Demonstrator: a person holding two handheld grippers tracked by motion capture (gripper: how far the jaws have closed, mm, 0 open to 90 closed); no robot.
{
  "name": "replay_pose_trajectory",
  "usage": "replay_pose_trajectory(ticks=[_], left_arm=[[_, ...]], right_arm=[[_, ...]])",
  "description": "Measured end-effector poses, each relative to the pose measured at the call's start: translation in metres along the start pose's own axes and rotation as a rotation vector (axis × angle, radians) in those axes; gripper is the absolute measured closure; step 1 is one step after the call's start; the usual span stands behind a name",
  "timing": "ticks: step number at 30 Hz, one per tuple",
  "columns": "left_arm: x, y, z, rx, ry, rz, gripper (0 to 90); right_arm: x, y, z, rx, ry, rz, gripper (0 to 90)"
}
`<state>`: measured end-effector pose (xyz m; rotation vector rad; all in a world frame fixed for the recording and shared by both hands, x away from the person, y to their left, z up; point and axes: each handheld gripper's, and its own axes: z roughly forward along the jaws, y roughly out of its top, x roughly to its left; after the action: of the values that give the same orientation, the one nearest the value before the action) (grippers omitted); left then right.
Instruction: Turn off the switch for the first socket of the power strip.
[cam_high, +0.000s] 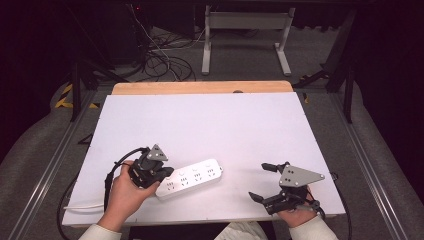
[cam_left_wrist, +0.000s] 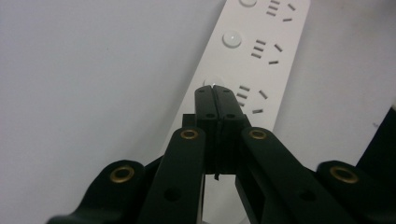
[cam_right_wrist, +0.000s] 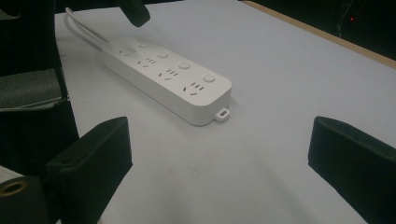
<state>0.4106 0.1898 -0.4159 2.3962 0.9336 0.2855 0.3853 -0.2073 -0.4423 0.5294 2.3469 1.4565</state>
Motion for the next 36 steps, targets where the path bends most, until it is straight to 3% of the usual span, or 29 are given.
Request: replay_pose_trajectory(ticks=[8,14,36], left_arm=[[0.003,0.002,0.007,0.070,0.001,-0.007,90.0],[0.003,0.003,0.013,0.120,0.002,0.010,90.0],[0.002,0.005,0.024,0.165,0.039,0.032,90.0]], right_arm=[[0.000,0.000,0.000,0.002,0.003,0.000,6.6],[0.000,0.000,0.001,0.004,0.006,0.000,6.6],[0.000,0.000,0.001,0.008,0.011,-0.003,6.6]])
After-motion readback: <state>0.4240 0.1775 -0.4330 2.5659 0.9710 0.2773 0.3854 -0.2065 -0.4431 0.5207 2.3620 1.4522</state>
